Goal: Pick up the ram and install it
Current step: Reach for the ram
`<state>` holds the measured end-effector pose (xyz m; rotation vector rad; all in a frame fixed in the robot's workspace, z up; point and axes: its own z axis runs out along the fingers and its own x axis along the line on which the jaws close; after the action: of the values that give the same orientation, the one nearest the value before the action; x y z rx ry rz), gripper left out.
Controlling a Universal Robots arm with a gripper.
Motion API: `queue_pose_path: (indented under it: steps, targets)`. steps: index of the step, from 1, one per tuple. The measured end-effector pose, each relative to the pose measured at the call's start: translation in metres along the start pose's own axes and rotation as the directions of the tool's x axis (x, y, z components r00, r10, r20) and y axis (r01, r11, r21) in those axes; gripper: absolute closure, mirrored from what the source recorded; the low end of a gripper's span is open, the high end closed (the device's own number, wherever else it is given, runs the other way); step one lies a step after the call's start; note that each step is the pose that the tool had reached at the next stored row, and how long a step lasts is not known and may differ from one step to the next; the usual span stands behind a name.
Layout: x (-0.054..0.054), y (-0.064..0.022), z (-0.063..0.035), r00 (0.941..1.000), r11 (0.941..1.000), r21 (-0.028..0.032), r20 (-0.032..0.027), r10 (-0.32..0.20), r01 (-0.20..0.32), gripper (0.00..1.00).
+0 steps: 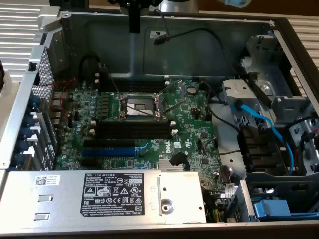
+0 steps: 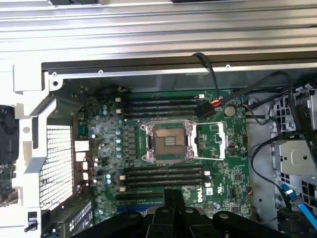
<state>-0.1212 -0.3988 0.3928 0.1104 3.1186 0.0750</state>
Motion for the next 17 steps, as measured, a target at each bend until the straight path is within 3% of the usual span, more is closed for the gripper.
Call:
queue_pose_path:
  steps: [1, 5, 7, 17]
  targets:
    - [0.0, 0.0, -0.0008, 1.0, 1.0, 0.0004, -0.0022, 0.0, 0.0, 0.89]
    - [0.001, 0.0005, -0.0066, 0.9998, 1.0, 0.0027, -0.0209, 0.001, 0.0, 0.89]
    - [0.005, 0.0003, -0.0101, 0.9997, 1.0, 0.0031, -0.0259, 0.001, 0.0, 0.89]
    - [0.05, -0.0025, -0.0182, 0.9996, 1.0, 0.0034, -0.0266, 0.001, -0.001, 0.89]
